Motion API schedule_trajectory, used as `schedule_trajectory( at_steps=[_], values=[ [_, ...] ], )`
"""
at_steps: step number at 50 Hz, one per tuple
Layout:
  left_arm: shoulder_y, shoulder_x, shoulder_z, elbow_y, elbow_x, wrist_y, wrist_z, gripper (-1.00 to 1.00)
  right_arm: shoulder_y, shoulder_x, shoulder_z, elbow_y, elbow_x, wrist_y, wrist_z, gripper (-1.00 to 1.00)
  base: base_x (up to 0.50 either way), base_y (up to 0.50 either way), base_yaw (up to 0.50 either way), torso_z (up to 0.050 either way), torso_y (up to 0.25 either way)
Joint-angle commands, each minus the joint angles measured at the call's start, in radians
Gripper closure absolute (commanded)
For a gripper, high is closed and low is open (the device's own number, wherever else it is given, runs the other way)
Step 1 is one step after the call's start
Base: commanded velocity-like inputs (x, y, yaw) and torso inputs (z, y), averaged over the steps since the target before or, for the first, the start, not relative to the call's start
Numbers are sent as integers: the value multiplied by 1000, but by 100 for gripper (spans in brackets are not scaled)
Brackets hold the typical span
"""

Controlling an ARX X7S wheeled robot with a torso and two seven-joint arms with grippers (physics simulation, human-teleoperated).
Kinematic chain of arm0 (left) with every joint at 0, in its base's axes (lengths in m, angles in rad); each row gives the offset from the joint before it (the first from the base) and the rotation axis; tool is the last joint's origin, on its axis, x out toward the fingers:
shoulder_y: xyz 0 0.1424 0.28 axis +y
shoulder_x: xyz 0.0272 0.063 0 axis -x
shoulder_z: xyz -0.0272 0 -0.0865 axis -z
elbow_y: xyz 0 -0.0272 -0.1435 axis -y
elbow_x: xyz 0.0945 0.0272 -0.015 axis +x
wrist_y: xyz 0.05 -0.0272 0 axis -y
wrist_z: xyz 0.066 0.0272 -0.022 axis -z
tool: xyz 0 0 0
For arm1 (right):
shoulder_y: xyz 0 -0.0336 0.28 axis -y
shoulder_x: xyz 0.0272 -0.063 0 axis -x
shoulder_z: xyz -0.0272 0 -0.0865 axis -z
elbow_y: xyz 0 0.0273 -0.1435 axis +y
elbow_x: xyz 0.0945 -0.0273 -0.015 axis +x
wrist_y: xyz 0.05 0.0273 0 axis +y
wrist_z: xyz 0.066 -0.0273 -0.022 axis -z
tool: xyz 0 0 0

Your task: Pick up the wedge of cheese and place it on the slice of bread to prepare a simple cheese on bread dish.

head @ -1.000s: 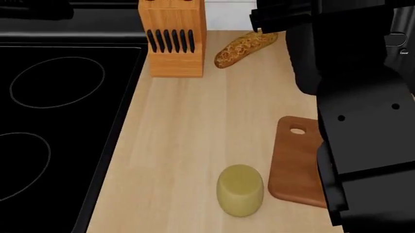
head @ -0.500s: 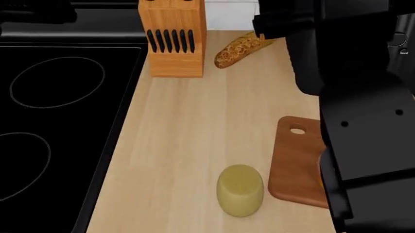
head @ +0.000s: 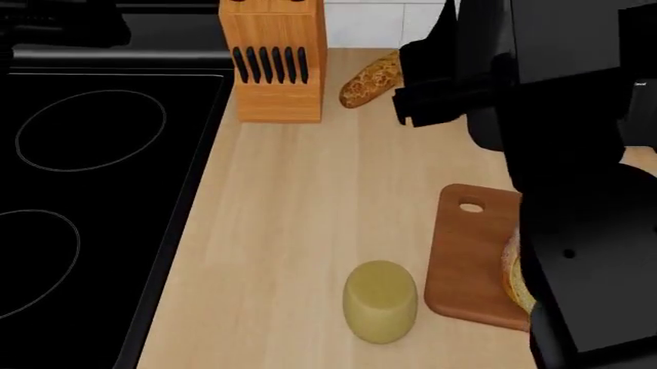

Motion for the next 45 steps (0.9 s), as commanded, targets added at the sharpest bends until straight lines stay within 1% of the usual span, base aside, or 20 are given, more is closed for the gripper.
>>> schedule_trajectory(
  at_steps=[1, 4, 8, 10, 12, 13, 15, 20, 25, 27, 32, 33, 35, 37, 45],
  values=[
    [9, -6, 5, -6, -1, 15, 1, -100, -35, -16, 84, -122, 95, 211, 10, -100, 0, 0, 0, 0, 0],
    [13, -9, 7, -10, 1, 20, 1, -100, -32, -23, 95, -148, 112, 265, 19, -100, 0, 0, 0, 0, 0],
    [10, -10, 6, -9, -3, 17, -1, -100, -31, -47, 143, -160, 139, 324, 27, -100, 0, 0, 0, 0, 0],
    [13, -9, 7, -10, -4, 20, -2, -100, -35, -68, 180, -178, 172, 380, 21, -100, 0, 0, 0, 0, 0],
    [15, -9, 9, -13, -3, 24, -1, -100, -34, -69, 180, -191, 176, 402, 29, -100, 0, 0, 0, 0, 0],
    [17, -8, 11, -16, -2, 28, -1, -100, -32, -84, 208, -192, 189, 436, 30, -100, 0, 0, 0, 0, 0],
    [19, -7, 13, -19, -2, 31, 0, -100, -32, -68, 185, -197, 189, 452, 35, -100, 0, 0, 0, 0, 0],
    [22, -6, 15, -24, -4, 39, 0, -100, -50, -75, 221, -193, 246, 512, 52, -100, 0, 0, 0, 0, 0],
    [24, -6, 14, -26, -5, 41, -6, -100, -62, -17, 236, -125, 525, 513, 263, -100, 0, 0, 0, 0, 0],
    [28, -8, 14, -31, -4, 48, -4, -100, -53, 9, 240, -92, 671, 514, 367, -100, 0, 0, 0, 0, 0],
    [32, -6, 7, -30, -13, 50, -5, -100, -50, 40, 247, -46, 863, 509, 517, -100, 0, 0, 0, 0, 0],
    [34, 5, -13, -26, -40, 46, -1, -100, -46, 40, 252, -26, 907, 511, 574, -100, 0, 0, 0, 0, 0],
    [26, -3, 3, -19, -27, 43, -5, -100, -31, 44, 247, -7, 1018, 507, 641, -100, 0, 0, 0, 0, 0],
    [25, -4, 5, -22, -26, 45, -5, -100, -30, 48, 243, 0, 1053, 495, 671, -100, 0, 0, 0, 0, 0],
    [24, -6, 7, -23, -30, 47, -8, -100, -30, 70, 215, 5, 1077, 460, 685, -100, 0, 0, 0, 0, 0]
  ],
)
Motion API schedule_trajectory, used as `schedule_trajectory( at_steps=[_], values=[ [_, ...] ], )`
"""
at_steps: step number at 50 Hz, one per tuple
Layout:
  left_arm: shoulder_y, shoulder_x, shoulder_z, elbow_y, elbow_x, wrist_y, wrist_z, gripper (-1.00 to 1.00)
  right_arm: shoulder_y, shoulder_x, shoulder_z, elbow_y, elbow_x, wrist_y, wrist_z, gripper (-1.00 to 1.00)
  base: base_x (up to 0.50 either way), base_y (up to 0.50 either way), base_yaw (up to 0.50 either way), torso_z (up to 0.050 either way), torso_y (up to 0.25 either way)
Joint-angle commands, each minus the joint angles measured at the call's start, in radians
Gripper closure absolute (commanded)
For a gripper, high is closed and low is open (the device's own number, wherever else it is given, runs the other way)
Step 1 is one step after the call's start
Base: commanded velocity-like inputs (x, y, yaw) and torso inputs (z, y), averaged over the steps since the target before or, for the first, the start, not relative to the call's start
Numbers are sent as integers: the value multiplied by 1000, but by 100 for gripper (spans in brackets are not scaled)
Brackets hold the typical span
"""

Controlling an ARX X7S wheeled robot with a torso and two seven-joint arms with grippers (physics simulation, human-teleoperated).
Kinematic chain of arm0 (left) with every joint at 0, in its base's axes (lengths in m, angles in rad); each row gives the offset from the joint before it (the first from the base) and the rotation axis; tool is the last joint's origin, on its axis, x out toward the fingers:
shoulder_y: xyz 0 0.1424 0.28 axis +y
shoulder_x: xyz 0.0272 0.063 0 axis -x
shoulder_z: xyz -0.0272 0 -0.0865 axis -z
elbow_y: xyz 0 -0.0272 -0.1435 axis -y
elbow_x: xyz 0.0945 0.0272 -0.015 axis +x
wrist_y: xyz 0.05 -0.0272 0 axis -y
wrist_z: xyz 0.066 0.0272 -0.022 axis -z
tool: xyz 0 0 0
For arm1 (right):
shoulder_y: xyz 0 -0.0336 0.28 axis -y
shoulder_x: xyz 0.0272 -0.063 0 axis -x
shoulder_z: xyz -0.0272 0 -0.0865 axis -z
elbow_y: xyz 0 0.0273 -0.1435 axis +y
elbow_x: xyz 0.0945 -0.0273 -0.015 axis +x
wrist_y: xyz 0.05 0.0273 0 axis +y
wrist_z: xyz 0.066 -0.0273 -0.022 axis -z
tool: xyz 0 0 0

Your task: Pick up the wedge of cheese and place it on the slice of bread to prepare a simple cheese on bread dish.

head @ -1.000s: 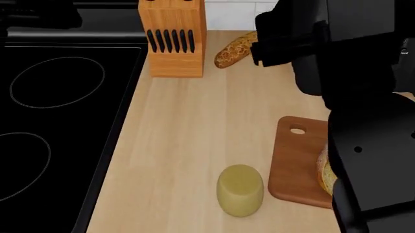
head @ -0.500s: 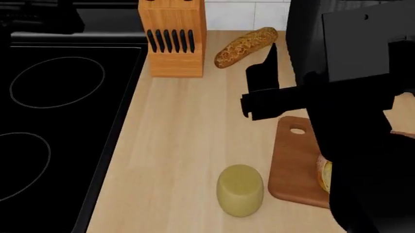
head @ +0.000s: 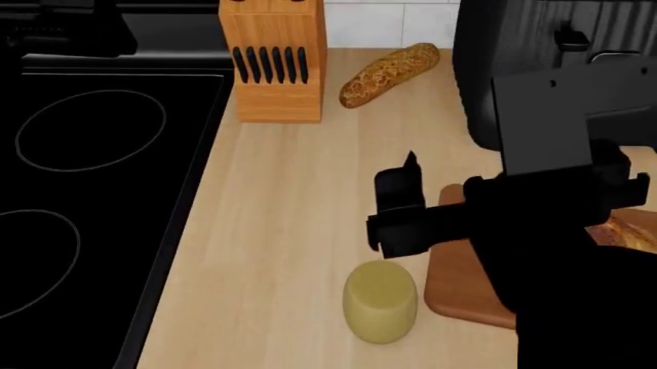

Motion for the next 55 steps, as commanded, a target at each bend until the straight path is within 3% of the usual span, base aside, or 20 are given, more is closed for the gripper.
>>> schedule_trajectory(
  at_steps=[1, 16, 27, 40, 55],
  values=[
    [-1, -1, 1, 0, -9, 3, -3, -100, 6, 36, -15, 40, 189, -21, 140, -100, 0, 0, 0, 0, 0],
    [5, -11, 22, 23, 0, 5, -17, -100, 19, 34, -112, 104, 197, -35, 167, -100, 0, 0, 0, 0, 0],
    [11, -14, 25, 29, 0, 13, -26, -100, 48, 4, -137, 201, 500, -35, 395, -100, 0, 0, 0, 0, 0],
    [10, -23, 42, 31, 9, 7, -39, -100, 89, 53, -284, 217, 826, -140, 637, -100, 0, 0, 0, 0, 0],
    [10, -26, 46, 34, 4, 7, -46, -100, 74, 107, -403, 185, 960, -200, 726, -100, 0, 0, 0, 0, 0]
  ],
)
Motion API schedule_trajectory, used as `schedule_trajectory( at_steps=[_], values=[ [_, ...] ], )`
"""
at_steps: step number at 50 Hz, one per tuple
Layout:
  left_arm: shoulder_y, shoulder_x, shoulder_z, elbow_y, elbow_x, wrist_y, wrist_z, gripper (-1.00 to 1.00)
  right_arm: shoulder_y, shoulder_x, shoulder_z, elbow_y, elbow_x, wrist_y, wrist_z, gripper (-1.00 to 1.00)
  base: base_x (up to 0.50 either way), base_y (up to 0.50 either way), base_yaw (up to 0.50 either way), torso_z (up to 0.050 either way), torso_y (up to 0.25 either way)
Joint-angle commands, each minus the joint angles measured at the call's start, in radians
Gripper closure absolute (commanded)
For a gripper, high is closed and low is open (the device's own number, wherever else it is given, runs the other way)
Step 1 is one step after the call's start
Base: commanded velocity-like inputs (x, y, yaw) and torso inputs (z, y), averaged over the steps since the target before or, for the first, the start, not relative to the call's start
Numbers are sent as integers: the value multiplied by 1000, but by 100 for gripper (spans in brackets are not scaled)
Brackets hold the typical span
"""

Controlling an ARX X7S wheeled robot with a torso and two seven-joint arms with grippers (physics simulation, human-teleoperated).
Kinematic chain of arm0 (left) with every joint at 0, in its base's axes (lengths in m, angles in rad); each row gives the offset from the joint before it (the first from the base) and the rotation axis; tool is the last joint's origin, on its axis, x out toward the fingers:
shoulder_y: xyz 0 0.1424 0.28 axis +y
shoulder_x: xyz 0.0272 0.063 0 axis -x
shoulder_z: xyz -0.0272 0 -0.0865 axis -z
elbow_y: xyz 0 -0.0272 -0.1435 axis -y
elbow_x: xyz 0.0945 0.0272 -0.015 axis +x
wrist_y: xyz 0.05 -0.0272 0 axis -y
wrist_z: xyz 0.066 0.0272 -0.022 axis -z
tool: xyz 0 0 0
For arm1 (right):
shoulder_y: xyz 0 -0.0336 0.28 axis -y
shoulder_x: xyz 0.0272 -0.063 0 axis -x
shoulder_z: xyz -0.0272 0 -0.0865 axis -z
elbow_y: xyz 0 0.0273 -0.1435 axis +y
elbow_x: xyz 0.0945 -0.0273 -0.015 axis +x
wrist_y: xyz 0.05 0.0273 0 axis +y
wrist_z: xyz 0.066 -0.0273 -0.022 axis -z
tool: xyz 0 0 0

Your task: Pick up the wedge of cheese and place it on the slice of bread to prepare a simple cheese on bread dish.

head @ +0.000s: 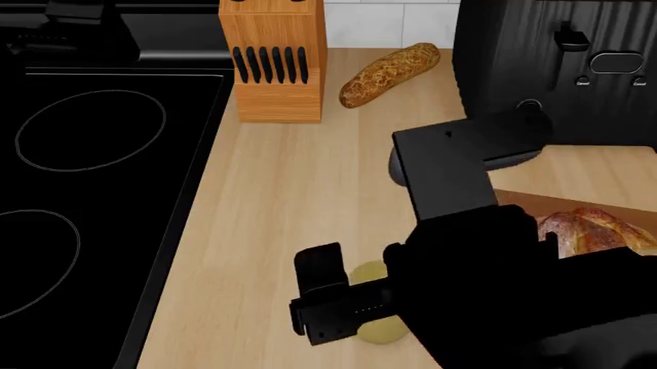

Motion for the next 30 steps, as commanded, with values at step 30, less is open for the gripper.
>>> schedule_trajectory(
  at_steps=[30],
  values=[
    [-3, -13, 15, 7, -11, -1, -14, -100, 36, 52, -138, 105, -31, -7, -59, -100, 0, 0, 0, 0, 0]
  ],
)
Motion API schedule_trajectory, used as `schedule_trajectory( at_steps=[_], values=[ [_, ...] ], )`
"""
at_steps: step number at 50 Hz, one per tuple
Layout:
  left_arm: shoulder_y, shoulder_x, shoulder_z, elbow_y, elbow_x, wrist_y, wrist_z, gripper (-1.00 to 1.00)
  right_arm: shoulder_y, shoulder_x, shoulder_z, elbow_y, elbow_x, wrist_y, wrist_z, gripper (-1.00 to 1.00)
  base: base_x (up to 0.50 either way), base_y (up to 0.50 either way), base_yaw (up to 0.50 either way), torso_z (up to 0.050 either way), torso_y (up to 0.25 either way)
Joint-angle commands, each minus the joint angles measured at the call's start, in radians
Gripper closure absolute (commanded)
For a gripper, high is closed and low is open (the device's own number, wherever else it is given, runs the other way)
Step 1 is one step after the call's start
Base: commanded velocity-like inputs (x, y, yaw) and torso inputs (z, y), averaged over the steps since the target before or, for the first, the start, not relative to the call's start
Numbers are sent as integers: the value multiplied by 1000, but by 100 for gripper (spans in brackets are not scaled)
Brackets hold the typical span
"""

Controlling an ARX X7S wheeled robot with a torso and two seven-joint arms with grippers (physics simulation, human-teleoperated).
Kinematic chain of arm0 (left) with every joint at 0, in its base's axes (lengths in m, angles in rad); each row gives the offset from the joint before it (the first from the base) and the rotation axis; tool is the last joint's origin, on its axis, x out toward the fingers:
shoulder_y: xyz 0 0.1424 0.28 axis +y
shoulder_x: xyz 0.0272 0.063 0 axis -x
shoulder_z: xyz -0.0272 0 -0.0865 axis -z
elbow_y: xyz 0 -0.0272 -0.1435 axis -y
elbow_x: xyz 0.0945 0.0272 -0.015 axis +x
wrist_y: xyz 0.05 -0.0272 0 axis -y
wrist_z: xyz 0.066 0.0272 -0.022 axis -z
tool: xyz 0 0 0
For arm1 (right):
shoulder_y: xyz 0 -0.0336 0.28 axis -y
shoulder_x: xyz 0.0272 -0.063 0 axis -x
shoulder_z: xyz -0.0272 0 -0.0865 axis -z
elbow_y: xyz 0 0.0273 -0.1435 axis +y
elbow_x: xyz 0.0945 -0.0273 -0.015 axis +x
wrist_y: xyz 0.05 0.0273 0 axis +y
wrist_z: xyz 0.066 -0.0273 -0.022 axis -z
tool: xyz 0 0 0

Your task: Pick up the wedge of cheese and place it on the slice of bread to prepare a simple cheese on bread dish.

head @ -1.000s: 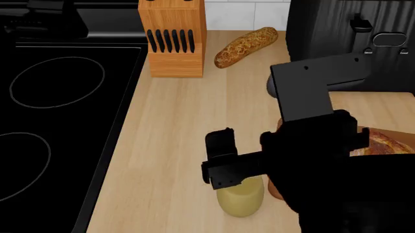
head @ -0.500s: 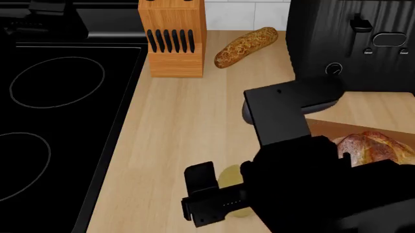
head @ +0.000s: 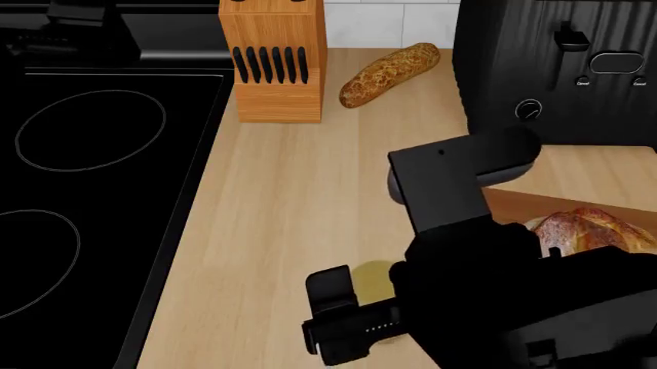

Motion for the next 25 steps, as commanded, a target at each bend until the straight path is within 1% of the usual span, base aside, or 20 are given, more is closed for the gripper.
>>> schedule_trajectory(
  at_steps=[1, 15, 25],
  values=[
    [-1, -3, 3, 0, -5, 0, -2, -100, 1, -10, 0, 48, -94, 27, -83, -100, 0, 0, 0, 0, 0],
    [1, -7, 7, 0, -8, 5, -6, -100, -60, -24, 17, 62, -256, 29, -219, -100, 0, 0, 0, 0, 0],
    [-1, -9, 9, 1, -11, 4, -11, -100, -40, -44, -8, 95, -328, 36, -288, -100, 0, 0, 0, 0, 0]
  ],
)
